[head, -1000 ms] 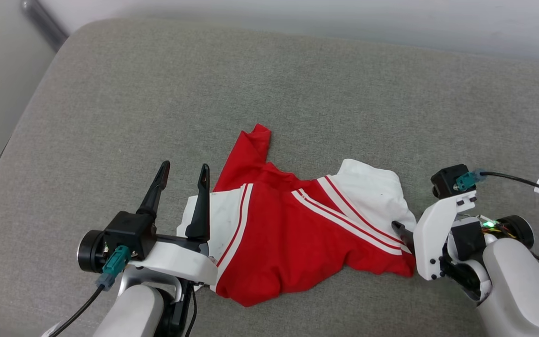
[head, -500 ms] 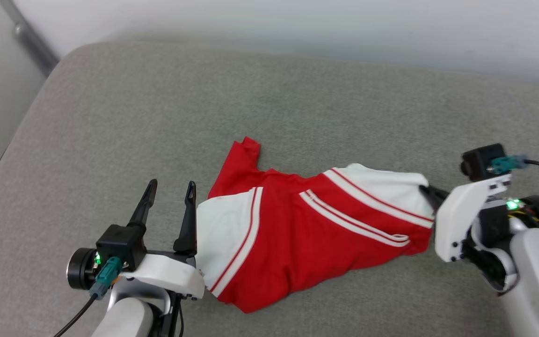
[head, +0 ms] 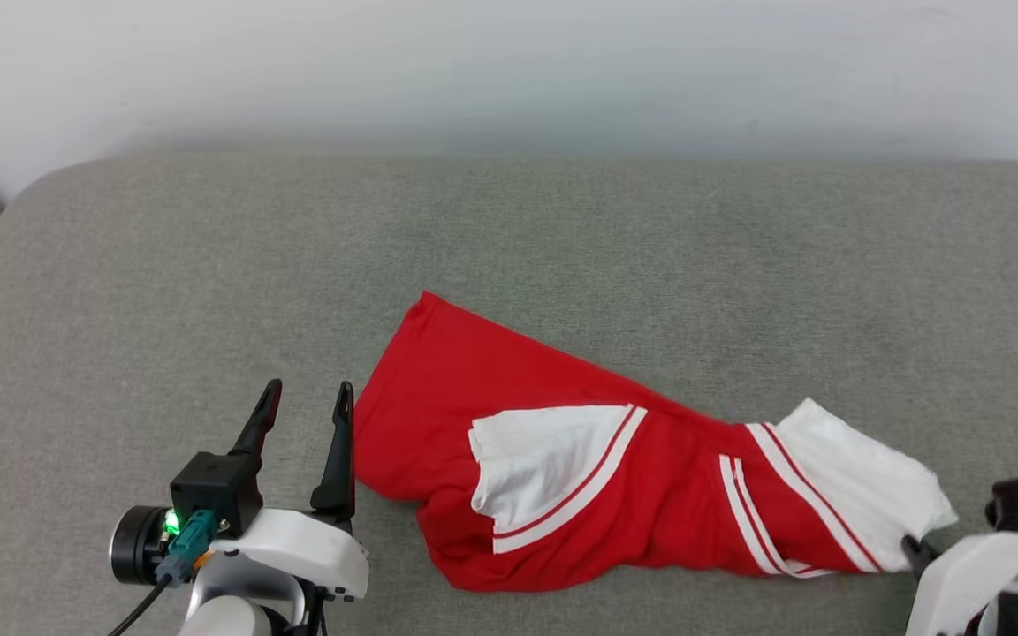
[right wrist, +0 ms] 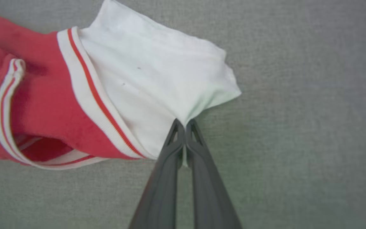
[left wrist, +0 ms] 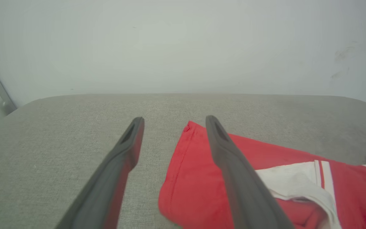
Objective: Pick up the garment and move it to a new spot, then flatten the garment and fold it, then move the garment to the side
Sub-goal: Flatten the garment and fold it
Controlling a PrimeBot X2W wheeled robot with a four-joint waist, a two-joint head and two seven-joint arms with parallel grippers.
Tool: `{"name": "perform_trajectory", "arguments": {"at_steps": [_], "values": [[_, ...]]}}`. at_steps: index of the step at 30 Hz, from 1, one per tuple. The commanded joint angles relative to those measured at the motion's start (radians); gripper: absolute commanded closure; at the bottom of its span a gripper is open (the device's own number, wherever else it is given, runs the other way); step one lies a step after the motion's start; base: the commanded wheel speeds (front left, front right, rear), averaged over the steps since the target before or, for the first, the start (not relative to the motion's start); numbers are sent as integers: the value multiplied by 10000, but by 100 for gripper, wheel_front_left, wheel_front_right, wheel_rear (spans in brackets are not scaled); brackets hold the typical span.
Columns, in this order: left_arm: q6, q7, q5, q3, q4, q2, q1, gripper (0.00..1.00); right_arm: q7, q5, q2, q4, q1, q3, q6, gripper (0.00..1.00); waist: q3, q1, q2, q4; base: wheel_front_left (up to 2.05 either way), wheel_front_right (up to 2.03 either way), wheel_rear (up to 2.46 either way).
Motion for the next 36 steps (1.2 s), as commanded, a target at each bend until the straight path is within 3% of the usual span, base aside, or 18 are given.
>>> {"name": "perform_trajectory", "arguments": {"at_steps": [1, 12, 17, 20, 23, 32, 36], "values": [[55, 31, -8, 2, -16, 45, 131, 0, -242, -85, 127, 81, 91, -55, -7, 0, -69, 0, 0, -76, 0, 0, 0], [228, 355, -143, 35, -118, 257, 530, 0, -4553, -860, 804, -77, 19, -325, -7, 0, -338, 0, 0, -275, 0, 0, 0], [393, 680, -101, 18, -210, 402, 567, 0, -5189, -1192, 923, -579, 213, 73, -5, 0, -723, 0, 0, -387, 0, 0, 0], [273, 1054, -86, -132, -403, 489, 303, 0, -5362, -1307, 976, -1073, 391, 399, -7, 0, -847, 0, 0, -472, 0, 0, 0], [-17, 1760, -194, -436, -516, 580, 2, 0, -5357, -1336, 1021, -1654, 606, 737, -7, 0, -896, 0, 0, -586, 0, 0, 0], [-1533, 5363, -1148, -1641, -523, 928, -1092, 0, -4929, -1226, 1036, -2769, 972, 1569, -7, 0, -643, 0, 0, -1099, 0, 0, 0], [-1888, 6861, -1561, -1990, -635, 1238, -1292, 0, -4900, -1221, 1037, -2894, 884, 1742, -7, 0, -468, 0, 0, -1324, 0, 0, 0]]}}
